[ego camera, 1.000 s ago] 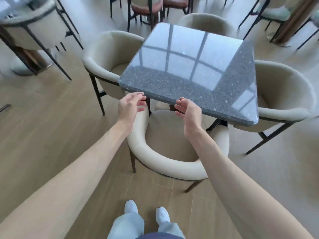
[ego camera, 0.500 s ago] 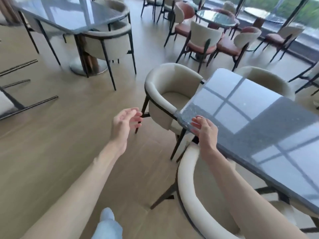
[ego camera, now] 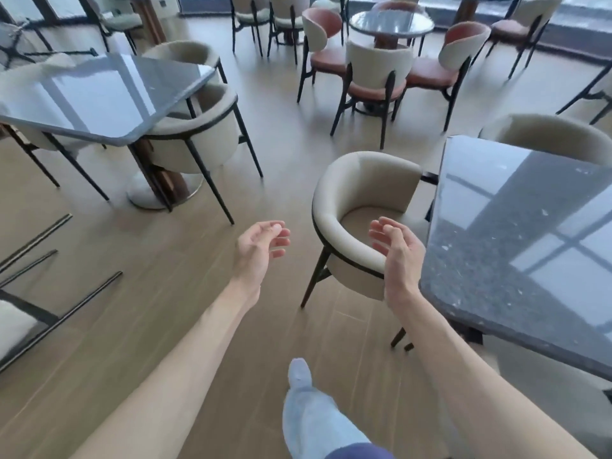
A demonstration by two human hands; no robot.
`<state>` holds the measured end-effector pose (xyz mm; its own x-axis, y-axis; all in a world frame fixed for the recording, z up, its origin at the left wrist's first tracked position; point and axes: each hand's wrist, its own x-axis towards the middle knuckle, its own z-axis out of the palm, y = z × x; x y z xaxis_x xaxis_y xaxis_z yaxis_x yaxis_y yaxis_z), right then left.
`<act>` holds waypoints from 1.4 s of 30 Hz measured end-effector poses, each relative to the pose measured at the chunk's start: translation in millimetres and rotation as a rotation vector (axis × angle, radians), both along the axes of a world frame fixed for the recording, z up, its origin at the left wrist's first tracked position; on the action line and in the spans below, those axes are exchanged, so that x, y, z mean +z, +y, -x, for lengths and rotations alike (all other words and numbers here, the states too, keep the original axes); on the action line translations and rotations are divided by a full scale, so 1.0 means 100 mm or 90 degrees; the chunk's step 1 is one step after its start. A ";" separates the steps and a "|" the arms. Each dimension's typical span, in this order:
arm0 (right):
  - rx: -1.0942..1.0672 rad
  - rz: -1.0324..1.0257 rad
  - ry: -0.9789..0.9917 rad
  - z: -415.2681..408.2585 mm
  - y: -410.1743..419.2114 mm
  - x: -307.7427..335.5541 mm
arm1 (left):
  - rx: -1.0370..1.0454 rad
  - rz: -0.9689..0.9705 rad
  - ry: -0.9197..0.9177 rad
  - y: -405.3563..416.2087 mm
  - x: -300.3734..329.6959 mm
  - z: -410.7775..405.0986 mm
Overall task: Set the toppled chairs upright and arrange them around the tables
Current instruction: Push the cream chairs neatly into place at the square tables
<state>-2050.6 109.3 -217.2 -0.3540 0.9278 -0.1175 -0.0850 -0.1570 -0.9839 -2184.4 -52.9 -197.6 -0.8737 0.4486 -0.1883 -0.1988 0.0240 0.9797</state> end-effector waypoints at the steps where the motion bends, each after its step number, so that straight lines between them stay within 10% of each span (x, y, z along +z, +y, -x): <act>1: -0.015 0.007 0.007 0.22 0.10 -0.07 | -0.006 0.004 -0.001 0.11 -0.05 0.25; 20: -0.387 0.126 0.074 3.11 2.55 -0.41 | -0.325 0.087 0.027 3.51 -0.20 3.91; 42: -0.972 0.315 0.072 4.05 3.49 -1.26 | -0.894 0.263 0.033 6.43 -1.19 4.45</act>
